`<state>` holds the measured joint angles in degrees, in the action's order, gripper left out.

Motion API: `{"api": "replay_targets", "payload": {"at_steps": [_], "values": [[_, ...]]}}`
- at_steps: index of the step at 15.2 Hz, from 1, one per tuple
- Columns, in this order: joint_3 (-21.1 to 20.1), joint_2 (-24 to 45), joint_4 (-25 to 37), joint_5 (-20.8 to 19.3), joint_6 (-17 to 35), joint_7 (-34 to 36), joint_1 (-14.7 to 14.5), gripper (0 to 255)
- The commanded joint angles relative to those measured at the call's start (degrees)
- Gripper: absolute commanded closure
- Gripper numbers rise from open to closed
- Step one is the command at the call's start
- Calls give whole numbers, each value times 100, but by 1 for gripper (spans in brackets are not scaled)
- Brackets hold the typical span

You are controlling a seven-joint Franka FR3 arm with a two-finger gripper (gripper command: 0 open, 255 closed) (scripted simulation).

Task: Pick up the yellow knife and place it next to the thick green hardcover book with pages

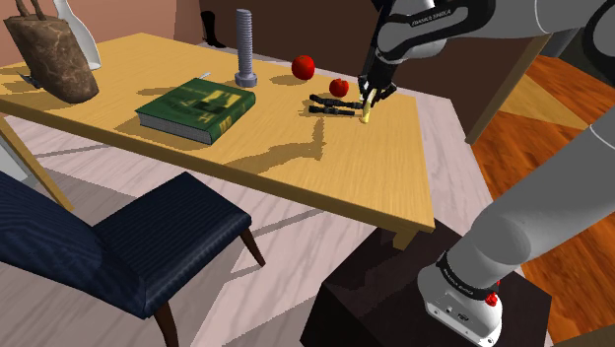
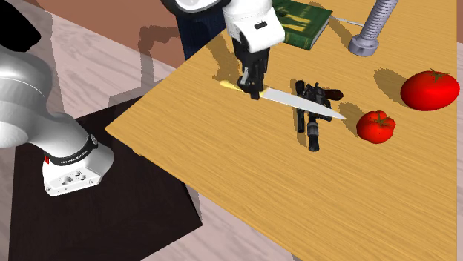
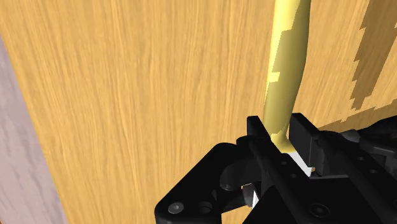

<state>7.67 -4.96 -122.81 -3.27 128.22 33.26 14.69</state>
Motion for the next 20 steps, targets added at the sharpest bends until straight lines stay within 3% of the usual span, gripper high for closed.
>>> {"api": "replay_targets", "payload": {"at_steps": [1,11,20], "values": [[-152,-16,19,-46,-49,306,-119,255],[-905,315,429,-257,-225,1787,-741,255],[-1460,1051,1372,-528,-562,3035,-1336,255]]}}
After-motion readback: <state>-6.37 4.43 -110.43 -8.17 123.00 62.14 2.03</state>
